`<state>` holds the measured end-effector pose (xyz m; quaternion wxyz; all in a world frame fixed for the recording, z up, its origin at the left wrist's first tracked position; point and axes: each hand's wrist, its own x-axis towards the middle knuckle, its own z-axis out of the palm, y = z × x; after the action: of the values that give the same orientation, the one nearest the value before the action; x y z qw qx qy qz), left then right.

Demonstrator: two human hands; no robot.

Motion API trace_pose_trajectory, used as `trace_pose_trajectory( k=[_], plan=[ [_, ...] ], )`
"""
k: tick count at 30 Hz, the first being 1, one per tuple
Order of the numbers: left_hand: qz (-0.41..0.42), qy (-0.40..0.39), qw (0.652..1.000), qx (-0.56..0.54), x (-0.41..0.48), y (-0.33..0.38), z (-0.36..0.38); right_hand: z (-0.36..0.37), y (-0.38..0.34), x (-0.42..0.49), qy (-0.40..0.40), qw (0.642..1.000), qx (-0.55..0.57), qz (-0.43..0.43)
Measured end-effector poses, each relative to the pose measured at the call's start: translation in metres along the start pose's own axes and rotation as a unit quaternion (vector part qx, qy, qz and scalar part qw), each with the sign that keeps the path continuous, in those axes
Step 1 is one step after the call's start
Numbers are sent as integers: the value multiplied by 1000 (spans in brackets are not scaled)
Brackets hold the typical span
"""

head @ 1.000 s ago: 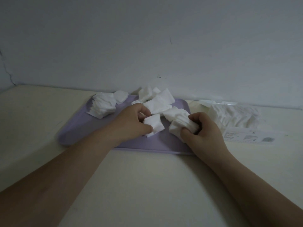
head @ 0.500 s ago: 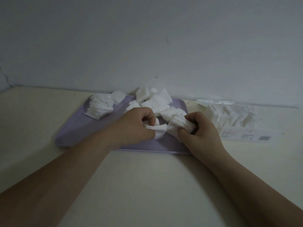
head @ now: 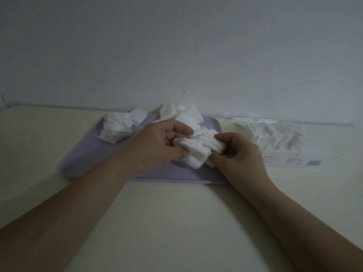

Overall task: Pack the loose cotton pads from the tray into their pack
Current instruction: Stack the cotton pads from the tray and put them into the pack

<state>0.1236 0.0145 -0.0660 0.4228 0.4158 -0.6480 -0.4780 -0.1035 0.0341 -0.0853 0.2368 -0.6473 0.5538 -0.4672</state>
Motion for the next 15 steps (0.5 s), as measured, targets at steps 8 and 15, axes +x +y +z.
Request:
trace_pose_trajectory(
  k=[8, 15],
  plan=[
    [-1, -24, 999, 32, -4, 4, 8, 0, -6, -2, -22, 998, 50, 16],
    [16, 0, 999, 52, -3, 1, 10, 0, -7, -5, -55, 998, 11, -3]
  ],
)
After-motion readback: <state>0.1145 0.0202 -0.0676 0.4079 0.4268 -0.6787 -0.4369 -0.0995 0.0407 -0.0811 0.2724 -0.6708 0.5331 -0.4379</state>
